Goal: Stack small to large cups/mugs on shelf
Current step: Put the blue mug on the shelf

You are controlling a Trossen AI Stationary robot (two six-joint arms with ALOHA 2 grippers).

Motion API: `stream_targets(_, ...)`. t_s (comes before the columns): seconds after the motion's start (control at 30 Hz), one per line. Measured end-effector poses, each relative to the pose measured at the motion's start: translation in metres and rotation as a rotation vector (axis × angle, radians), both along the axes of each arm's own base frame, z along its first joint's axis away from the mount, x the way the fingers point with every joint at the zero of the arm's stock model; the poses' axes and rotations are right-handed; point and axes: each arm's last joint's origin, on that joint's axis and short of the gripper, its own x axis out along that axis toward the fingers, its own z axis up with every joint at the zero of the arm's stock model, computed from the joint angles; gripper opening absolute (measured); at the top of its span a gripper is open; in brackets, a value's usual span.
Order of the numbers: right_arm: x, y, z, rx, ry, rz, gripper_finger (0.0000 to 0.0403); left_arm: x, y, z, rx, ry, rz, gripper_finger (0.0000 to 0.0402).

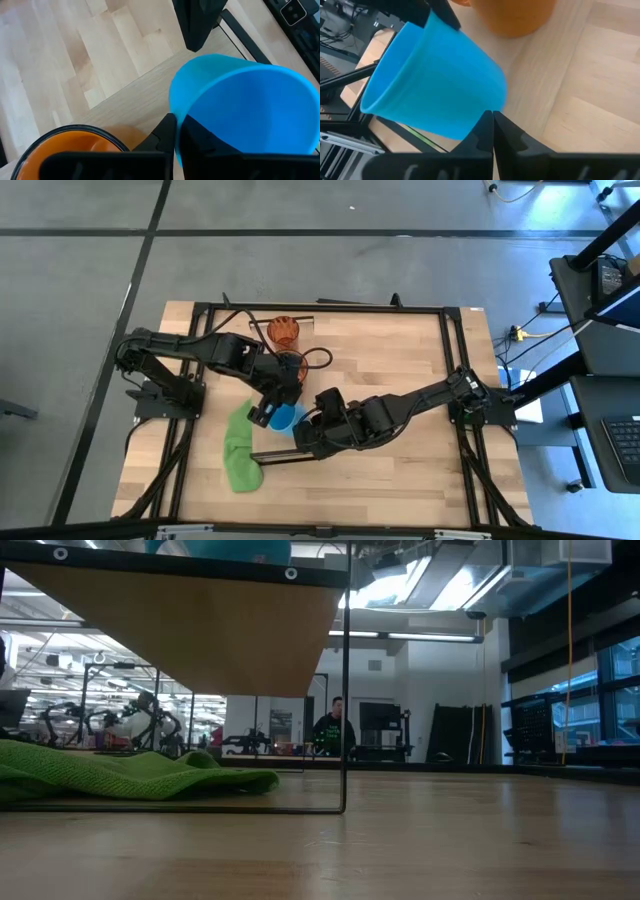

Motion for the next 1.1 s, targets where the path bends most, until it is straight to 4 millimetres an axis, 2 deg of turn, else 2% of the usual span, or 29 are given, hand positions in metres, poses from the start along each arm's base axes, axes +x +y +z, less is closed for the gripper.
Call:
stream_targets(0.63,0.001,0.000,0.001,-0.004,-0.010,0.000,0.0002,0.001,-0.001,-0.002,-0.046,0.013,0.030,0.0037)
stream_targets(0.93,0.004,0.003,-0.021,0.029,0.030,0.024,0.0003,0.004,0.000,-0.010,-0.035,0.020,0.039,0.0042)
stream_targets(1.1,0.005,0.002,-0.020,0.031,0.023,0.024,0.0004,0.003,0.004,-0.008,-0.039,0.001,0.053,0.0042)
